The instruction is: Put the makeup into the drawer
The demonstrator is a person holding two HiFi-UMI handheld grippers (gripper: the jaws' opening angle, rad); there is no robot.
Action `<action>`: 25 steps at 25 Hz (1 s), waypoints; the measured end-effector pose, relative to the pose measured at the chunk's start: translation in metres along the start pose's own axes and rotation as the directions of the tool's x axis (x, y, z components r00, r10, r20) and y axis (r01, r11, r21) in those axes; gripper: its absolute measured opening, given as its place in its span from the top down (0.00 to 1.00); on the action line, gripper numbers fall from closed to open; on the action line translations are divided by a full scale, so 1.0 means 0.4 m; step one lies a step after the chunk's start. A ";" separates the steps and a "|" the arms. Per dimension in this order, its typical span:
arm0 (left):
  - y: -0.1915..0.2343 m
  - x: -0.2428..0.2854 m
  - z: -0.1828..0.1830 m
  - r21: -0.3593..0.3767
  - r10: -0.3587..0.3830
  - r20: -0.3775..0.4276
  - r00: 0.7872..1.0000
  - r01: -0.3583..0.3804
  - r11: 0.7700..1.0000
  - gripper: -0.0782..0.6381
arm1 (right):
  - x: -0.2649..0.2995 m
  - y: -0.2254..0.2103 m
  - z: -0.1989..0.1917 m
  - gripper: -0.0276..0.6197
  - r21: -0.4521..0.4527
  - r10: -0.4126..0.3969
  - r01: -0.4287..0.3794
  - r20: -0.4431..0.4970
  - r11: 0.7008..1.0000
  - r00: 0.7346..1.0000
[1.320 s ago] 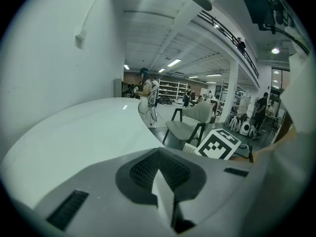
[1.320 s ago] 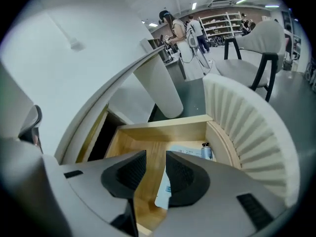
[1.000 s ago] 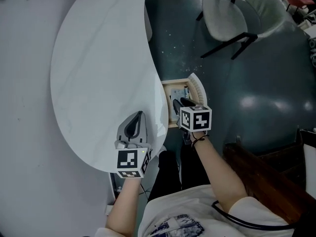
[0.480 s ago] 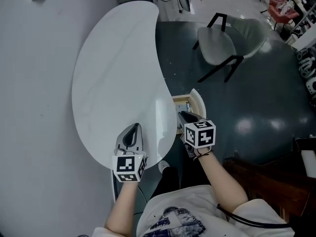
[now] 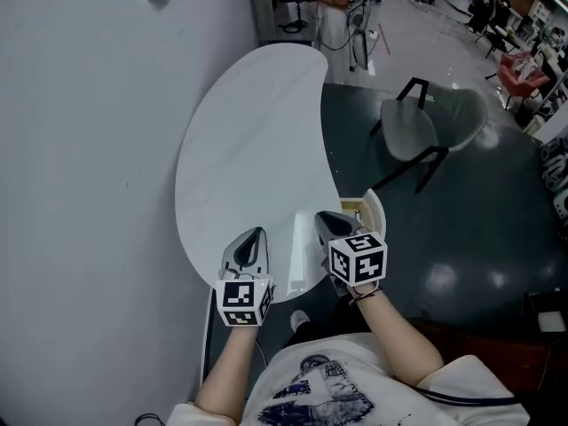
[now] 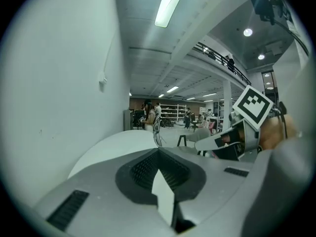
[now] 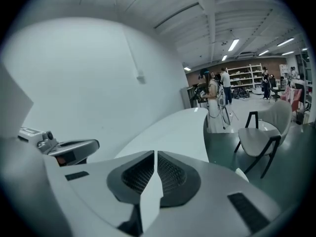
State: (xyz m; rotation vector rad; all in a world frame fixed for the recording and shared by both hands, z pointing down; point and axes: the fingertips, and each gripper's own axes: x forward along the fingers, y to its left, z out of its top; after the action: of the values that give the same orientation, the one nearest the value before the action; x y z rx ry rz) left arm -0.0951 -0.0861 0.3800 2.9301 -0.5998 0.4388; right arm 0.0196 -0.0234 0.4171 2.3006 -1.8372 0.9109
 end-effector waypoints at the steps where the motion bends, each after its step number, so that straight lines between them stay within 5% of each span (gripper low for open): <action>1: 0.010 -0.019 0.012 0.000 0.009 0.010 1.000 -0.009 1.000 0.84 | -0.007 0.026 0.016 0.90 -0.012 0.011 -0.011 0.012 1.000 1.000; 13: 0.009 -0.226 0.116 0.008 0.062 0.083 0.995 -0.063 0.998 0.84 | -0.175 0.232 0.124 0.92 -0.128 0.105 -0.086 0.149 0.988 0.983; 25: -0.045 -0.264 0.155 0.030 0.049 0.111 0.993 -0.053 0.998 0.84 | -0.259 0.259 0.125 0.93 -0.167 0.147 -0.117 0.183 0.979 0.972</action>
State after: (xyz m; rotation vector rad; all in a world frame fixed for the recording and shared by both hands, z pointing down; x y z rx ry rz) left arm -0.1646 -0.0416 0.2878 2.9917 -0.6887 0.2957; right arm -0.0660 0.0174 0.2948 2.2657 -2.0779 0.5469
